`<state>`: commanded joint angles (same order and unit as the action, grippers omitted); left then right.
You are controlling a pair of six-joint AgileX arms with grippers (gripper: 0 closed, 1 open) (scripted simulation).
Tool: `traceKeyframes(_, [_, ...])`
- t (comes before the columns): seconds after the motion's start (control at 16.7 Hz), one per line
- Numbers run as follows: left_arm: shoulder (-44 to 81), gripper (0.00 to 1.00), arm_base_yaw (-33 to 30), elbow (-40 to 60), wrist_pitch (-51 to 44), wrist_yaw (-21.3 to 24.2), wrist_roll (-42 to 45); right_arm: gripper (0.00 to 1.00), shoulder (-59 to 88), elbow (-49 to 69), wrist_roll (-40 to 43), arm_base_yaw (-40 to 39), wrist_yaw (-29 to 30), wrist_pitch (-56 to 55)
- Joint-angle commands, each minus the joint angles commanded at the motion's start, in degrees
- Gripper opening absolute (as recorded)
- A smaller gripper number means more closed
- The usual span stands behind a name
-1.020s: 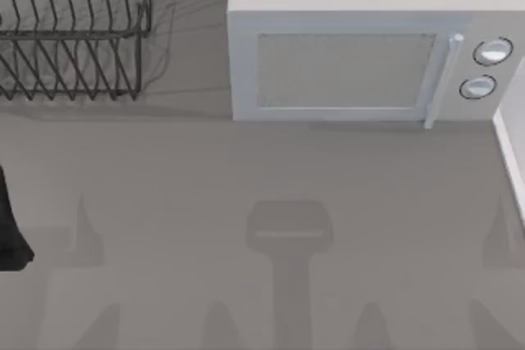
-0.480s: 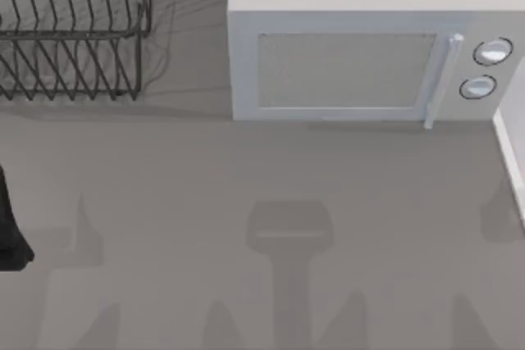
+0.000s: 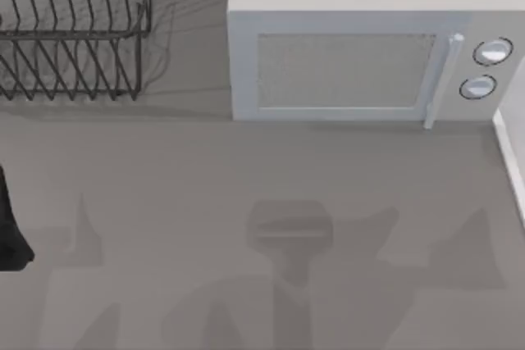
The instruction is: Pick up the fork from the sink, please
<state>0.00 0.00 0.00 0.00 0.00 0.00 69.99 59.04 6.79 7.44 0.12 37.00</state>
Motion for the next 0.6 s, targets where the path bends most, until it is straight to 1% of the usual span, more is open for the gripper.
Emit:
traceKeyframes(0.36, [0.00,1.00,0.00,0.00,0.00,0.00,0.00,1.00,36.39,28.65,3.21,3.51,0.06,17.47])
traceKeyframes(0.6, [0.00,1.00,0.00,0.00,0.00,0.00,0.00,1.00,53.08,41.85,4.70,5.15,0.08,25.60])
